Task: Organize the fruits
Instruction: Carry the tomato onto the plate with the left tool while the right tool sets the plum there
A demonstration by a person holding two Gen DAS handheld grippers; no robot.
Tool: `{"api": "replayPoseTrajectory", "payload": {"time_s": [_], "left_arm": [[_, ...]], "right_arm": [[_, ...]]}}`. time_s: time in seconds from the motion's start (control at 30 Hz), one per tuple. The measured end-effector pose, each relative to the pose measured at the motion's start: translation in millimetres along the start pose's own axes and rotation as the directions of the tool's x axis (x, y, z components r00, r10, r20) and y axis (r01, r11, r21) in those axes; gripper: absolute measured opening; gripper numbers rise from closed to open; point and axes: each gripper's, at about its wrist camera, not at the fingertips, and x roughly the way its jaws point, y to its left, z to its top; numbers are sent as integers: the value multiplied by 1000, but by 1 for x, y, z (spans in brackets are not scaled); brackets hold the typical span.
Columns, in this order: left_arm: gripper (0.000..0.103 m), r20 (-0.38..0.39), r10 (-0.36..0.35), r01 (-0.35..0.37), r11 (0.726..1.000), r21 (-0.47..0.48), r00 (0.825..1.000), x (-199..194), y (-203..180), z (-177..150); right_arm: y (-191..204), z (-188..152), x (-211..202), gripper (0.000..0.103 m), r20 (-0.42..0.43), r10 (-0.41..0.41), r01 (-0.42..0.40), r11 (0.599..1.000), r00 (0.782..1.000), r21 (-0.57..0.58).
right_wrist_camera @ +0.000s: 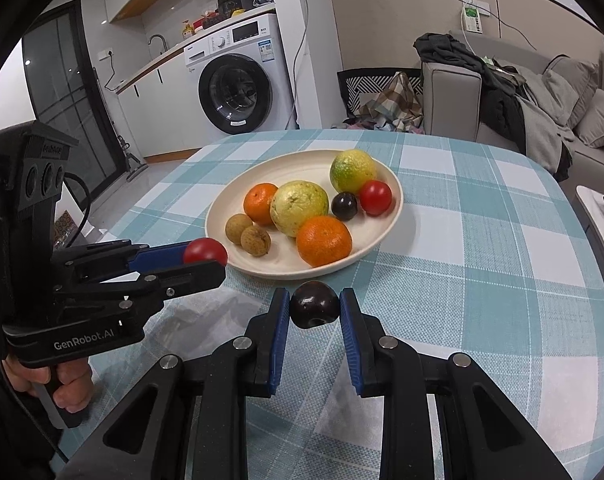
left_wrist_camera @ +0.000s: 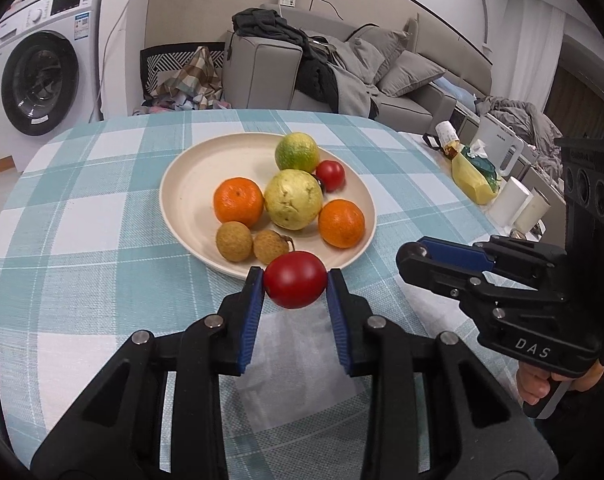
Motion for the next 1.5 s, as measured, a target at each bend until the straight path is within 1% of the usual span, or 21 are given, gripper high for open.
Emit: {"api": "replayPoseTrajectory", "payload": {"time_s": [0.4, 0.8, 1.07, 1.3, 1.5], "left_arm": [[29, 26, 36, -35, 999, -28, 999, -9, 19, 7], [29, 29, 63, -62, 997, -49, 998, 0, 35, 14], [29, 26, 88, -86, 995, -58, 996, 13, 47, 23], [29, 16, 98, -96, 993, -70, 995, 29, 56, 28], [29, 17, 128, -127, 991, -50, 992, 38, 56, 29]], "right_arm": [[16, 17, 8, 26, 13, 29, -29, 999, 999, -38], [25, 25, 24, 26, 6, 45, -44, 997, 999, -58], [31, 27, 37, 26, -9, 39, -39, 997, 999, -71], [31, 28, 44, 26, -10, 14, -15, 996, 1000, -89], [30, 28, 47, 26, 1, -2, 2, 996, 1000, -92]]}}
